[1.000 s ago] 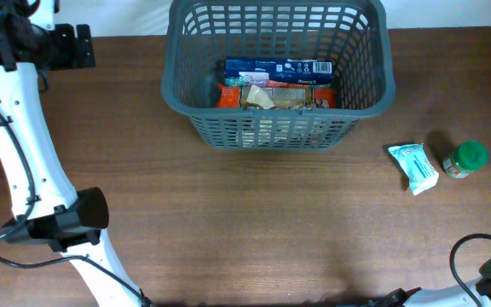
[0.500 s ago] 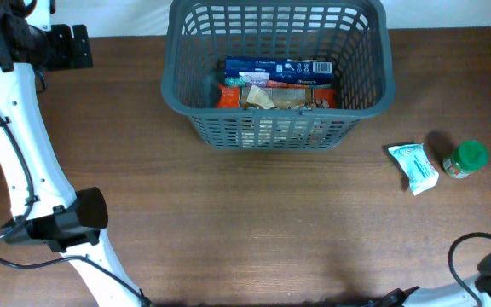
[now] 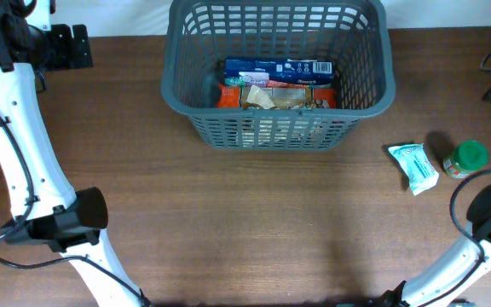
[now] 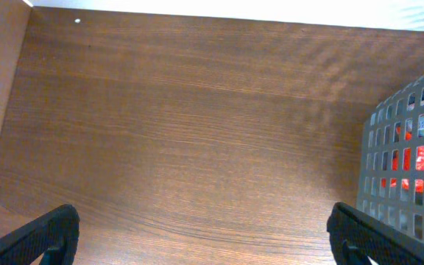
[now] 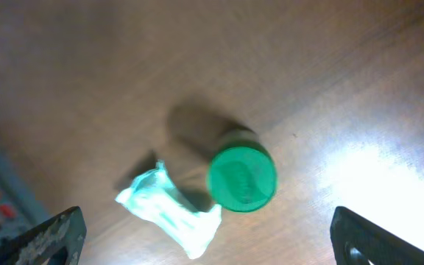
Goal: Pack container
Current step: 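Withdraw the left gripper to the left side of the table, then lower the right gripper around the green-lidded jar and close it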
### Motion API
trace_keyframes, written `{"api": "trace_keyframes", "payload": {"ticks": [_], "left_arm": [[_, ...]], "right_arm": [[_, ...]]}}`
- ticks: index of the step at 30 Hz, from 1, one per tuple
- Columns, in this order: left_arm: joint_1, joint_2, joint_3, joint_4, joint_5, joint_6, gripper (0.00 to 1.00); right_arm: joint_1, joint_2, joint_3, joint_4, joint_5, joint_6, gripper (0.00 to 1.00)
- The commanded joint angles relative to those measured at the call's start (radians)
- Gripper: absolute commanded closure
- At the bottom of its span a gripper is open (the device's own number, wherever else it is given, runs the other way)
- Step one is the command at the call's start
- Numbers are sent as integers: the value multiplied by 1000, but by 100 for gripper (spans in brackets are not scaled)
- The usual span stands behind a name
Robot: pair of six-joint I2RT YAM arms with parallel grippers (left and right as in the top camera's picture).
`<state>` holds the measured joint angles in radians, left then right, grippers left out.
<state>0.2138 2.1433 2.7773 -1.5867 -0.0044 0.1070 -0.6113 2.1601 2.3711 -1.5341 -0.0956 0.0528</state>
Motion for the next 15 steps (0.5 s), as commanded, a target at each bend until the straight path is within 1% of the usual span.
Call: {"api": "trace_keyframes", "payload": {"ticks": [1,5,9,13,15], "left_arm": [[5,2,-2,-1,0,-16,1],[5,2,-2,-1,0,-17,1],[5,2,-3,-1,0,-17,1],[5,2,-2,-1,0,-17,1],[5,2,-3,-1,0,-17,1]], "right_arm": [[-15,60,1,-10,82,11,1],[-30,119,0,-39,44,15,1],[-26,137,-19,-31,56,15,1],[-26,137,-84,5,55,15,0],[-26,137,-151,32,55,15,2]]}}
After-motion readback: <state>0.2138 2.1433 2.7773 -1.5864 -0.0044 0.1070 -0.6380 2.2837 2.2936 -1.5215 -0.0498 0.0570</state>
